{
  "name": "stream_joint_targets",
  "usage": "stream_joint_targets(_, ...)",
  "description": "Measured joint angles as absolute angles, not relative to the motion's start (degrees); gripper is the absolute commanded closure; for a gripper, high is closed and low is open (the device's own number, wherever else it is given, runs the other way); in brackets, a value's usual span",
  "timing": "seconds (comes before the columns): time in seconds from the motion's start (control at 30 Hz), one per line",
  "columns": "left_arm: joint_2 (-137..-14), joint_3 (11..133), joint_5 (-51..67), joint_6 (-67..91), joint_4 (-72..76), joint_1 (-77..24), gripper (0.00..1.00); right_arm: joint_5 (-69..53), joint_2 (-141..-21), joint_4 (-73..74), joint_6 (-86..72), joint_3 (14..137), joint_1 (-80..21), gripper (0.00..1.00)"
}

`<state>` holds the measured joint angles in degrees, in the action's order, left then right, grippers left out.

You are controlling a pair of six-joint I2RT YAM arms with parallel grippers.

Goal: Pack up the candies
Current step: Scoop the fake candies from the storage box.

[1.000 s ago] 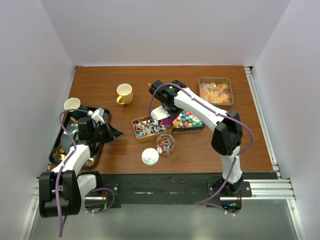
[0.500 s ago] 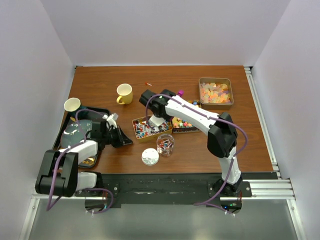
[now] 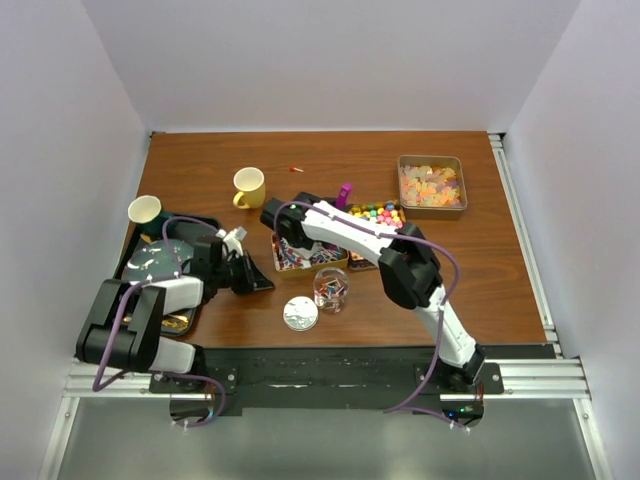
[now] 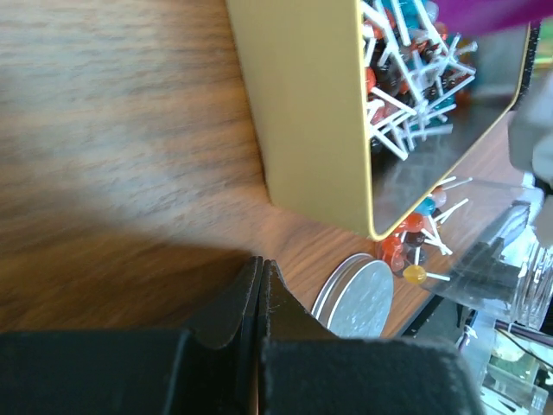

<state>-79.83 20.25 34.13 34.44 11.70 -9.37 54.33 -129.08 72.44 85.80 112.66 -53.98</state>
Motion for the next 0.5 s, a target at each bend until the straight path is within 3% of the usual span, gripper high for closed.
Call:
stream_joint_targets(0.2,-85.1,23.4,35.5,35.1,14.2,-10.1,1.0,48.3,-135.4,74.0,76.2,124.2,-54.4,1.0)
stream_joint_targets(0.5,-89.4,26.1,38.2,35.1,15.7,-10.2,1.0,37.6,-134.8,74.5,65.9,119.1,-54.5,1.0)
